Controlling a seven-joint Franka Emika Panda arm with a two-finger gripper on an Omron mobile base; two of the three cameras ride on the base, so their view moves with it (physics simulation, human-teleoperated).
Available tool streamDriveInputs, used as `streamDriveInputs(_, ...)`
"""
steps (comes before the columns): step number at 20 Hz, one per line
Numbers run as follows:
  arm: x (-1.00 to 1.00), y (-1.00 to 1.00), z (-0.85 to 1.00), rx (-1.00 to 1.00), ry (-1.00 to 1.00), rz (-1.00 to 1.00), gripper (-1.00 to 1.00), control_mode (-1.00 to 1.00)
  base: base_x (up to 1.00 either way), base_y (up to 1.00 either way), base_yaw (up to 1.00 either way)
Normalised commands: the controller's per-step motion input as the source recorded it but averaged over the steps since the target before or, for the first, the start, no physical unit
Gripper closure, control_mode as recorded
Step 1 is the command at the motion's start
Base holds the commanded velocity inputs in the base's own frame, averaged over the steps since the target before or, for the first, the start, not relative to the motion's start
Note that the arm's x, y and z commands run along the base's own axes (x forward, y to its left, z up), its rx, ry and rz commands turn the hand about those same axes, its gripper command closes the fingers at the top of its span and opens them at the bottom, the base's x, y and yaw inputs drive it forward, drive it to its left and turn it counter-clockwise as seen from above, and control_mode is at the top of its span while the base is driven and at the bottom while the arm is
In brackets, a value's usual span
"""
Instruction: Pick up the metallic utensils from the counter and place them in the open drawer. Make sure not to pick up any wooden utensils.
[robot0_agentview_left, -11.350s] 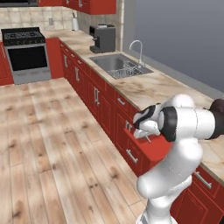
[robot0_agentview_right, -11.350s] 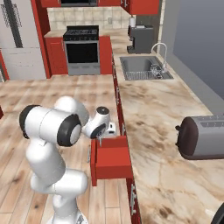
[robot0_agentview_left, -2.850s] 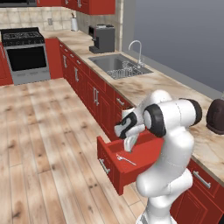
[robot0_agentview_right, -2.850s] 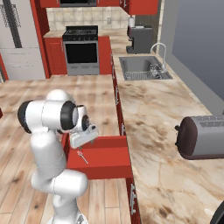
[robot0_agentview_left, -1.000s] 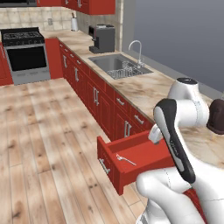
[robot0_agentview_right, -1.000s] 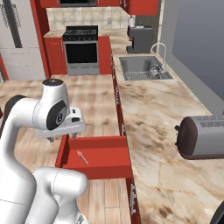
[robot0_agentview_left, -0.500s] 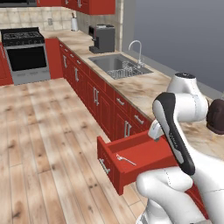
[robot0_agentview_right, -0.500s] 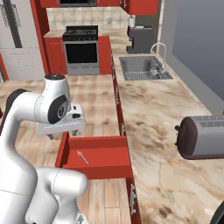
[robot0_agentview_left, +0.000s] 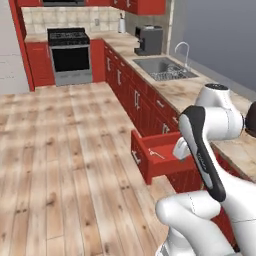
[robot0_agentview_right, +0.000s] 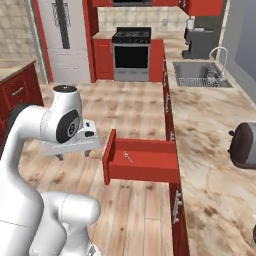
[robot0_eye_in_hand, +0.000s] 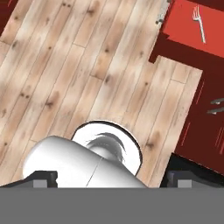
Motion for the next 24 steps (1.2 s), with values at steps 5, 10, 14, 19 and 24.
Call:
streamDriveInputs(5,0.0,0.0,0.0,0.0,0.0,0.0,-1.0,1.0,-0.08,0.65,0.79)
streamDriveInputs(10,0.0,0.0,0.0,0.0,0.0,0.0,-1.0,1.0,0.0,0.58,0.89)
streamDriveInputs(14,0.0,0.0,0.0,0.0,0.0,0.0,-1.0,1.0,0.0,0.49,0.92)
streamDriveInputs(19,0.0,0.0,0.0,0.0,0.0,0.0,-1.0,1.0,0.0,0.43,0.95)
streamDriveInputs(24,0.0,0.0,0.0,0.0,0.0,0.0,-1.0,1.0,0.0,0.38,0.97)
